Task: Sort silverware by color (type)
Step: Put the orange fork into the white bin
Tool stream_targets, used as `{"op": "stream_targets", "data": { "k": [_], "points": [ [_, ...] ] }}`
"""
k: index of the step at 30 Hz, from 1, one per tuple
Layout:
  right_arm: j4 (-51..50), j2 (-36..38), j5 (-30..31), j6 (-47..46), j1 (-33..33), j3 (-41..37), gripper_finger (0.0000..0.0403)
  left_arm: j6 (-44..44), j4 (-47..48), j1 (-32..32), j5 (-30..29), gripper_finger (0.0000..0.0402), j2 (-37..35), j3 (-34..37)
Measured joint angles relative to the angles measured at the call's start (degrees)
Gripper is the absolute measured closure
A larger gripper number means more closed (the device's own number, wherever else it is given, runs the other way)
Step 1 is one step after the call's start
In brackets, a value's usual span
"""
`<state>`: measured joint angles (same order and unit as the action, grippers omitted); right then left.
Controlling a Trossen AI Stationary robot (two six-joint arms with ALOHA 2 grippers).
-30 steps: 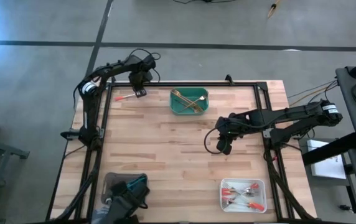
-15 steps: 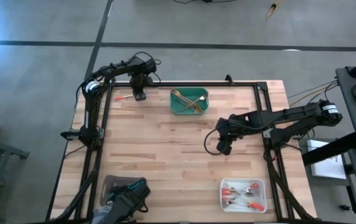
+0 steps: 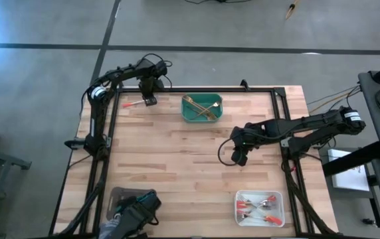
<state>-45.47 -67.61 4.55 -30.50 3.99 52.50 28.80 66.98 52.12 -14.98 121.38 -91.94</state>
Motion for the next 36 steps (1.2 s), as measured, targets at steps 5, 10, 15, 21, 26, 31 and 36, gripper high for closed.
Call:
{"op": "stream_targets", "data": {
  "k": [5, 10, 15, 21, 26, 31, 36],
  "points": [
    [0.0, 0.0, 0.0, 0.0, 0.0, 0.0, 0.0314, -1.0, 1.2, 0.0, 0.5, 0.0288, 1.2, 0.0],
    [0.0, 0.0, 0.0, 0.0, 0.0, 0.0, 0.0314, -1.0, 2.7, 0.0, 2.0, 0.0288, 1.6, -0.4],
    [0.2, 0.0, 0.0, 0.0, 0.0, 0.0, 0.0314, -0.9, 5.5, 0.1, 7.8, 0.0288, 1.7, -0.3],
    [1.1, 0.0, 0.0, 0.0, 0.0, 0.0, 0.0314, -0.6, 5.6, 0.7, 12.8, 0.0288, 1.7, -0.3],
    [1.1, 0.0, 0.0, 0.0, 0.0, 0.0, 0.0314, -0.7, 5.6, 0.6, 12.6, 0.0288, 1.7, -0.5],
    [1.1, 0.0, 0.0, 0.2, 0.0, 0.0, 0.0314, -2.4, 6.9, 0.4, 12.7, 0.0288, 1.6, -5.1],
    [1.1, 0.0, 0.0, 0.5, 0.0, 0.0, 0.0314, -4.9, 10.8, 0.1, 13.9, 0.0288, 1.0, -12.7]
  ]
}}
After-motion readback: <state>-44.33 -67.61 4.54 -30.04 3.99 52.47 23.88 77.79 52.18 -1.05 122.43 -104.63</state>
